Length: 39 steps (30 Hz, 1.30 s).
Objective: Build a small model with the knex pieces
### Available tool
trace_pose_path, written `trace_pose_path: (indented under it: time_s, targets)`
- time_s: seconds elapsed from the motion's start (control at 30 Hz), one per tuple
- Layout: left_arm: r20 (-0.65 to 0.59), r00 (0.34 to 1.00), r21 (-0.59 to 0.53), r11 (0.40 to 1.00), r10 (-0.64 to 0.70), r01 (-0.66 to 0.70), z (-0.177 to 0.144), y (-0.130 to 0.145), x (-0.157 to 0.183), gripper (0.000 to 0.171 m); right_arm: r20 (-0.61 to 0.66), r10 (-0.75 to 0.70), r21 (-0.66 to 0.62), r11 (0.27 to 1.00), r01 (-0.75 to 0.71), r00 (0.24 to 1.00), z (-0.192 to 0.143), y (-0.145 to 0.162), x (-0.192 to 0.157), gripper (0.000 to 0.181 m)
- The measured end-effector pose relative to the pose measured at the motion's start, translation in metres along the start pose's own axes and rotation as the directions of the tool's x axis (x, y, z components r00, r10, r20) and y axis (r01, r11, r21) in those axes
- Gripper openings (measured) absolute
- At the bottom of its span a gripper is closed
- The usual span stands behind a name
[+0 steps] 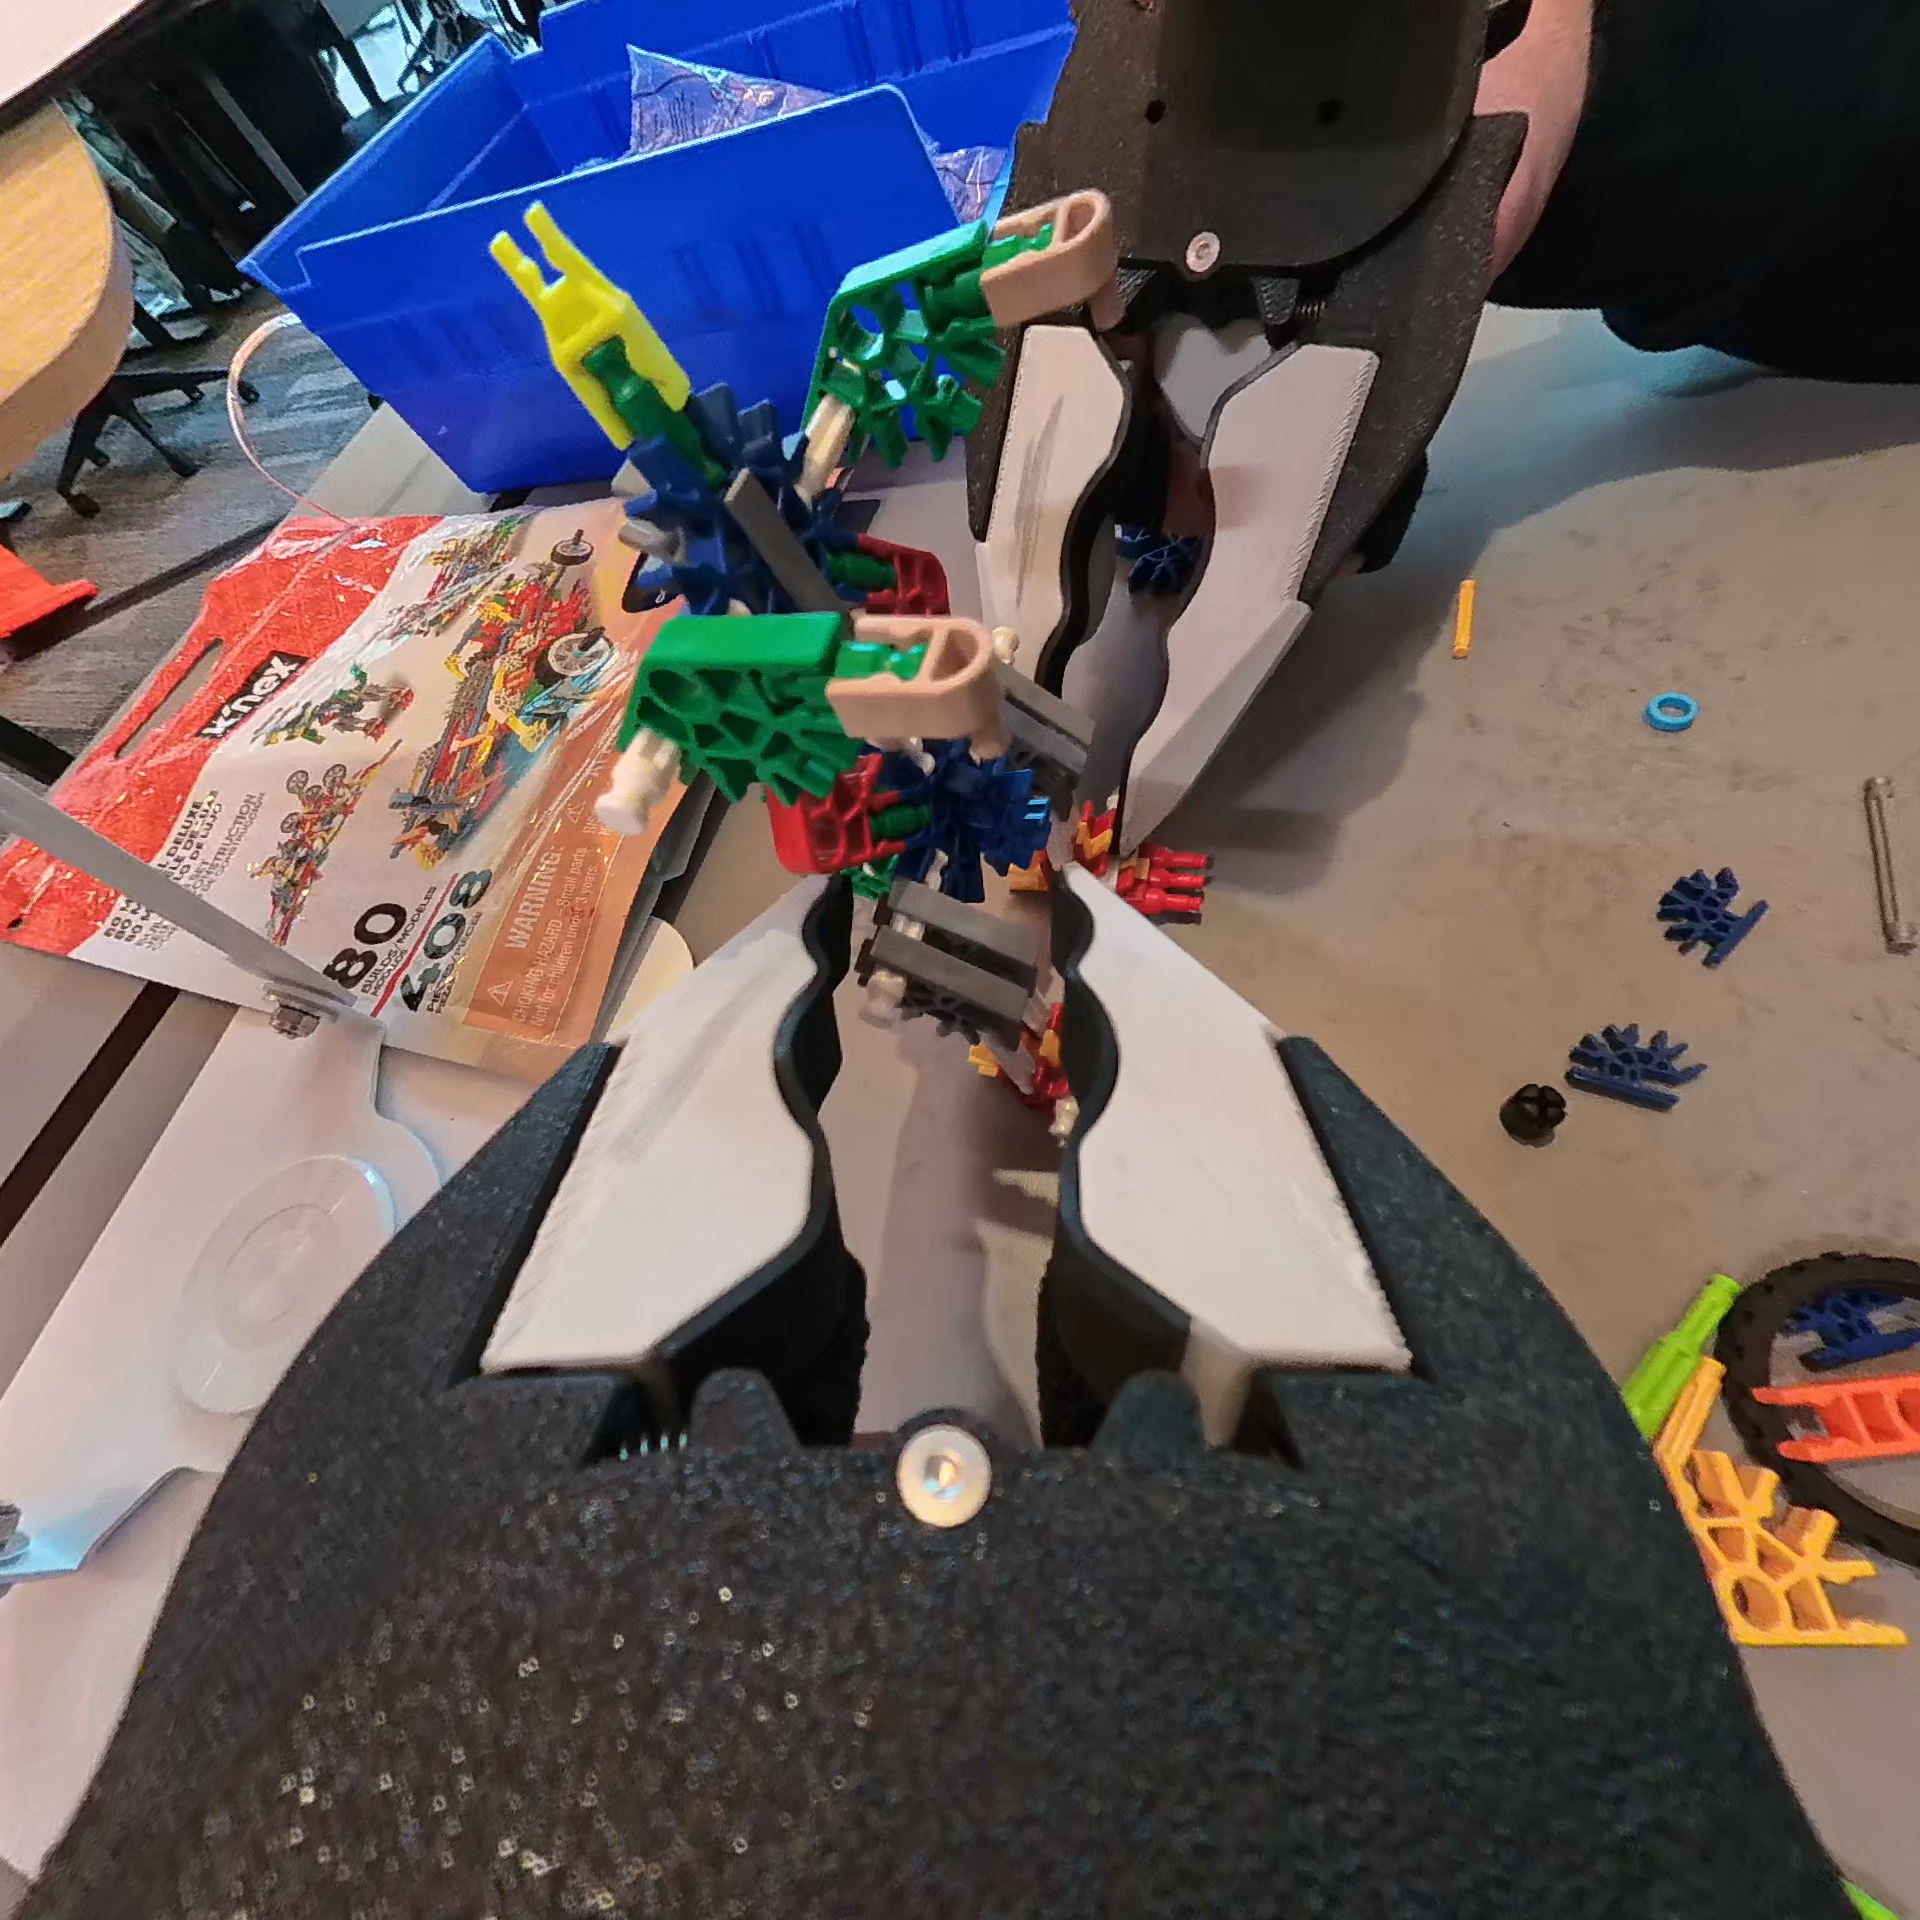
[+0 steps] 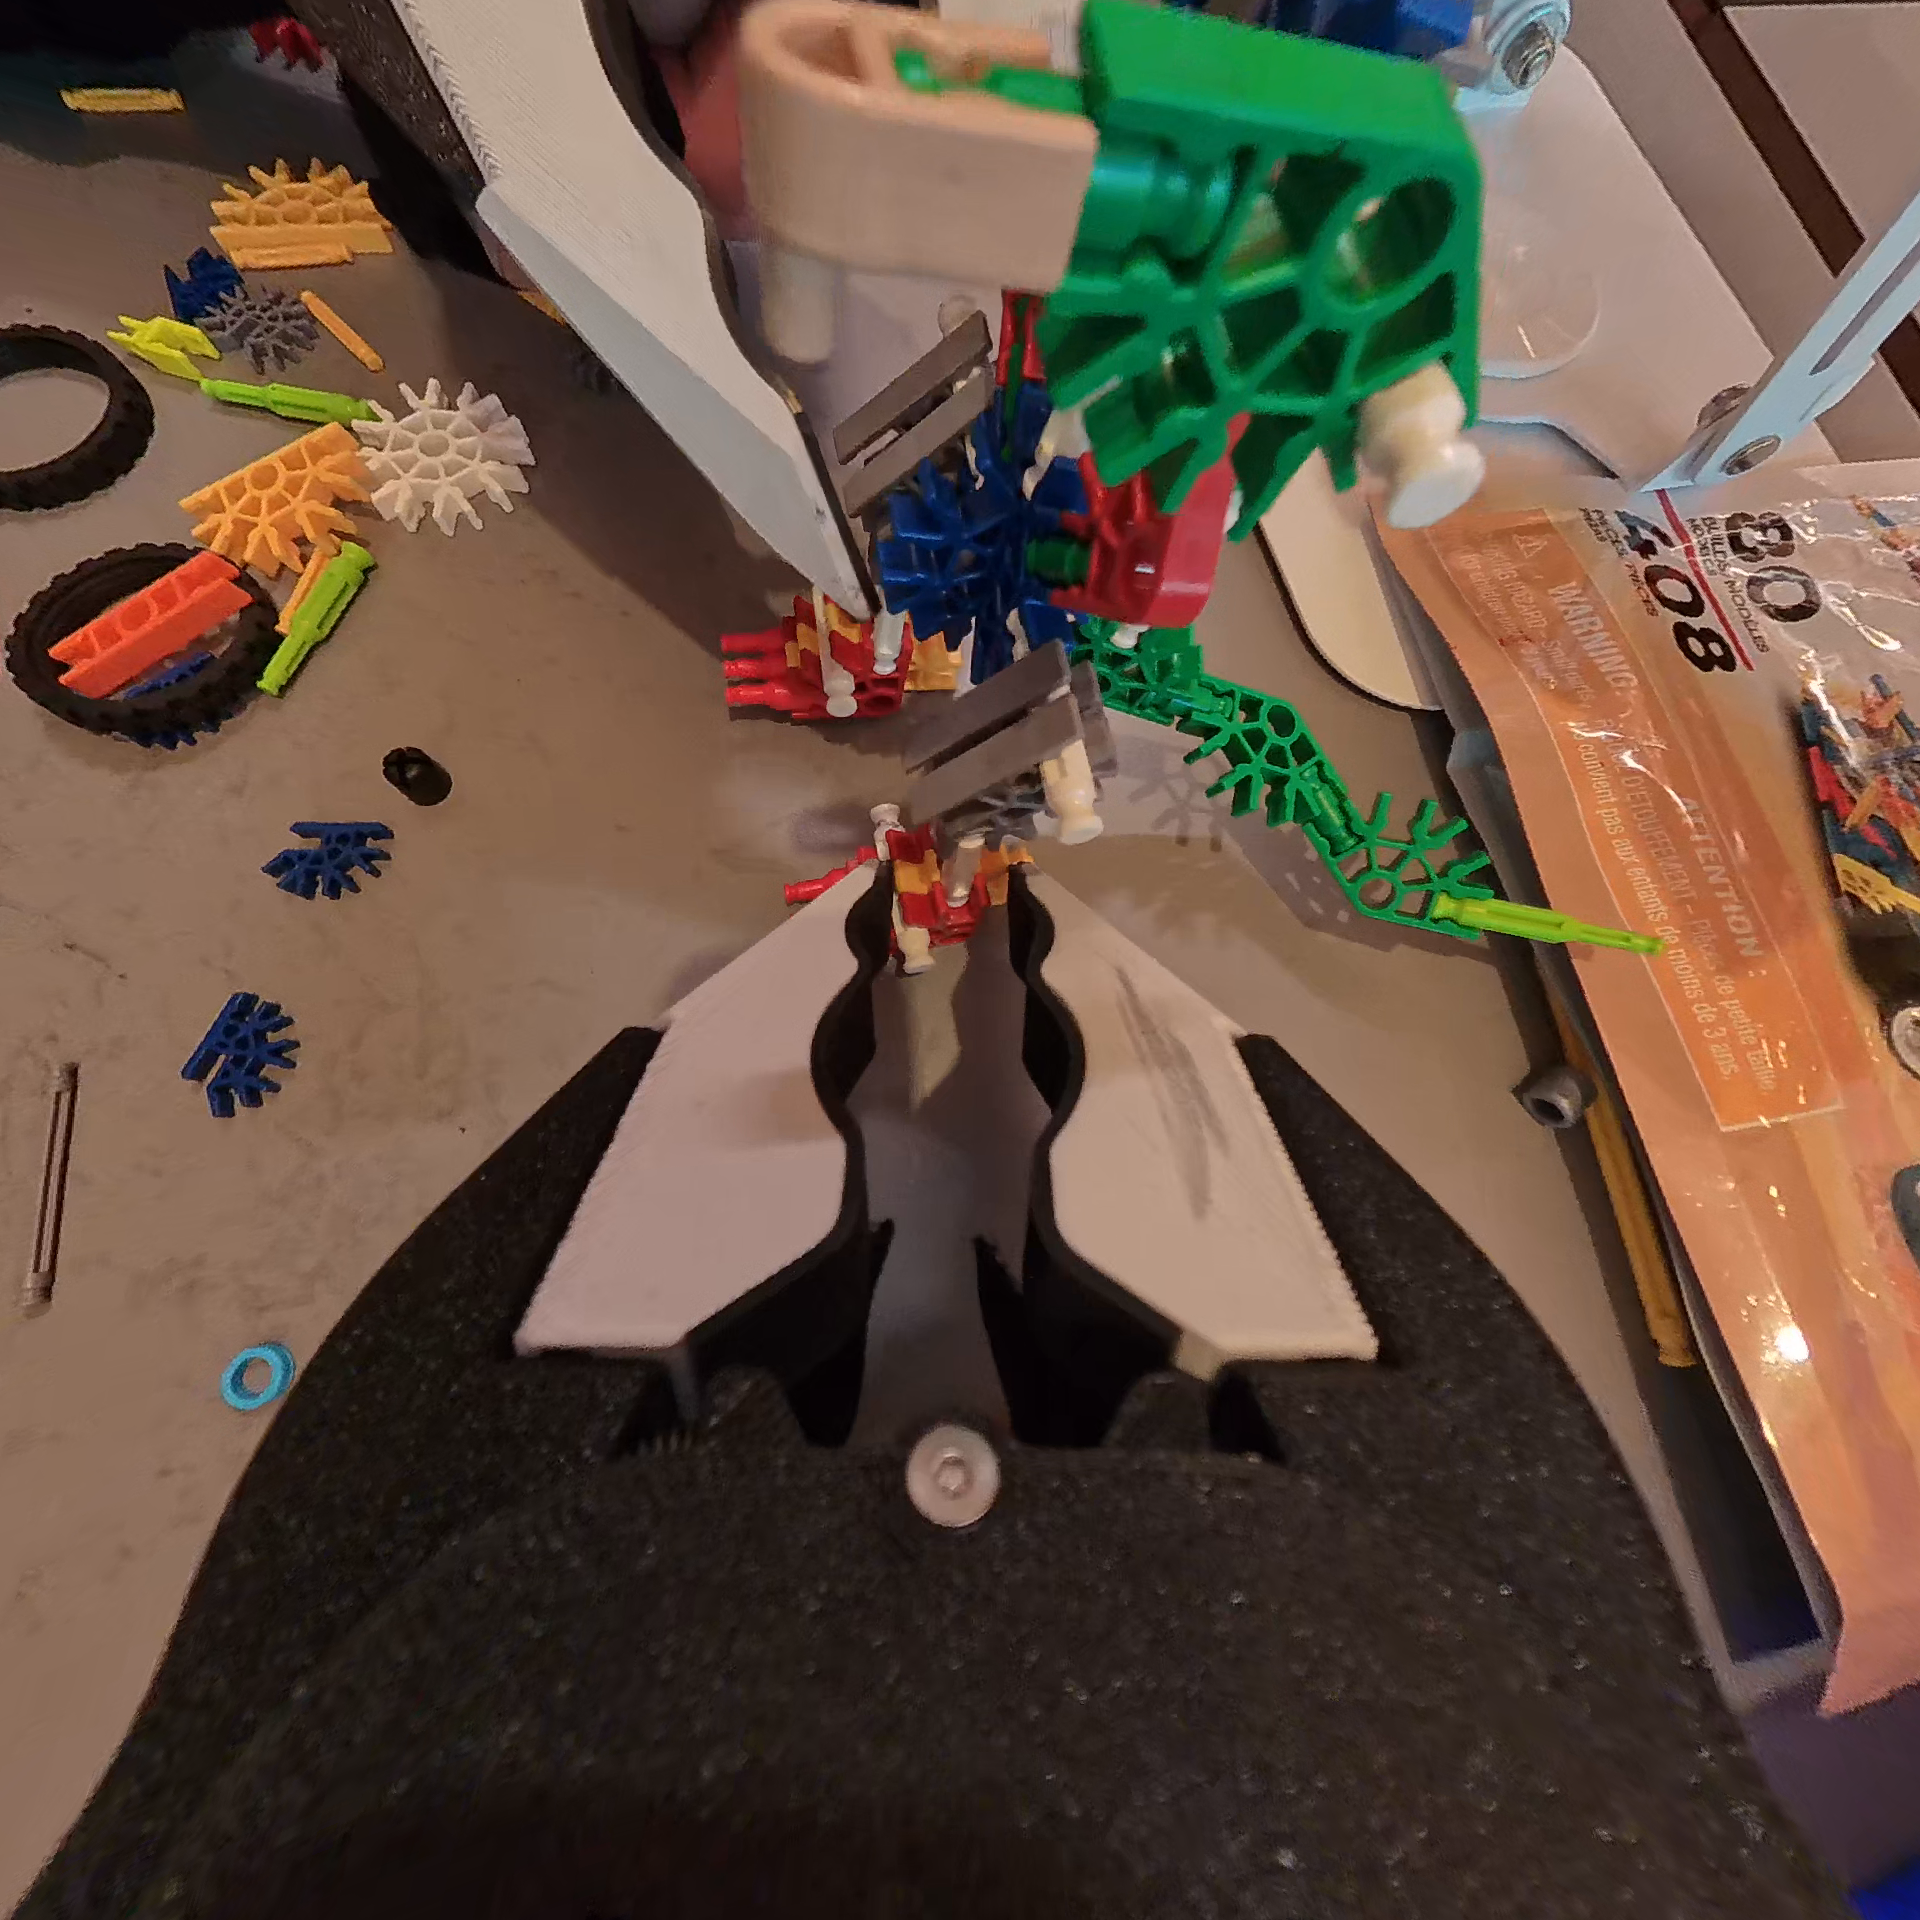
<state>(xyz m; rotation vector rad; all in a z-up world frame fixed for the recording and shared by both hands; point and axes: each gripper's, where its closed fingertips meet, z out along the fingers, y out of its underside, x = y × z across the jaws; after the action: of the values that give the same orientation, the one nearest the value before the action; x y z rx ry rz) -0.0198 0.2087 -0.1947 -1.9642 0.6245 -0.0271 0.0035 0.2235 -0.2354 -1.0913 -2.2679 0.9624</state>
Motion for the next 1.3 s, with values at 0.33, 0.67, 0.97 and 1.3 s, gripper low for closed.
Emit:
trace_pose_path:
  time_s: [0.33,0.67,0.97,1.3]
  targets:
    - [-0.011,1.000,0.016,1.000,-0.007,0.007,0.002,-0.002,0.003,0.032,-0.012,0.003,0.001,1.000,-0.003,1.000,-0.002,0.001,0.004,0.020]
    - [-0.013,1.000,0.033,0.999,-0.016,0.016,0.002,-0.004,0.003,0.030,-0.020,0.031,0.055,0.998,-0.030,0.999,-0.013,-0.009,0.009,0.021]
    - [-0.030,0.999,0.055,0.998,-0.039,0.041,0.002,-0.009,0.005,0.029,-0.034,0.039,0.065,0.997,-0.037,0.999,-0.020,-0.014,0.010,0.020]
    - [-0.018,0.998,0.072,0.996,-0.055,0.056,0.000,-0.011,0.001,0.031,-0.037,0.029,0.082,0.996,-0.026,0.999,-0.017,-0.019,0.007,0.021]
